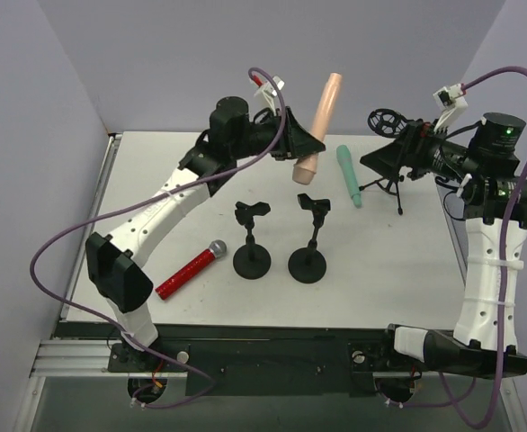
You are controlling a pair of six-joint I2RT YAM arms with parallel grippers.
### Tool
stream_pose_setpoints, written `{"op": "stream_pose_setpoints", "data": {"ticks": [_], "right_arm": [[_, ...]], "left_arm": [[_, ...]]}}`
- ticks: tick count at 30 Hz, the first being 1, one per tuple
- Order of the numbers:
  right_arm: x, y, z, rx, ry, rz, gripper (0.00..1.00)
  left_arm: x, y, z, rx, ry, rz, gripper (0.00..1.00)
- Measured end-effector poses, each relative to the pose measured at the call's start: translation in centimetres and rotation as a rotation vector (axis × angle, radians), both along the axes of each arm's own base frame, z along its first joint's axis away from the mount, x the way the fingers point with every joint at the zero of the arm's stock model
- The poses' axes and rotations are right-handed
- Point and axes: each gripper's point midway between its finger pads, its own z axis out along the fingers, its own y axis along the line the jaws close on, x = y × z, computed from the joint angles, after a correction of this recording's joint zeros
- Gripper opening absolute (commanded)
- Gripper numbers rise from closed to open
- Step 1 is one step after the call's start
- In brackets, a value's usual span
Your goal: Attach the microphones to the stand
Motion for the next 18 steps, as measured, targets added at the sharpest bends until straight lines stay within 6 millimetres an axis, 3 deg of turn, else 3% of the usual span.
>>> {"op": "stream_pose_setpoints", "data": {"ticks": [4, 7, 11, 14, 18], "right_arm": [[-1.3, -1.4, -1.0, -0.236, -0.083, -0.01, 1.0], [-2.3, -2.1, -0.7, -0.384, -0.149, -0.001, 1.0], [-3.3, -1.5, -0.8, -0.454, -0.175, 0.056, 1.0], [-3.7, -0.8, -1.5, -0.462, -0.155, 0.103, 1.0], [-4.2, -0.6, -2.2, -0.471, -0.125, 0.128, 1.0]], "left_arm": [[2.2, 4.2, 0.6, 0.218, -0.226, 0.144, 0.0], [1.3, 6.4, 1.7, 0.398, -0.48, 0.231, 0.0], [-0.9, 8.3, 2.7, 0.672, -0.958, 0.333, 0.0], [-1.4, 9.6, 0.3, 0.928, -1.343, 0.366, 0.0], [1.7, 10.9, -5.3, 1.321, -1.642, 0.286, 0.0]]}}
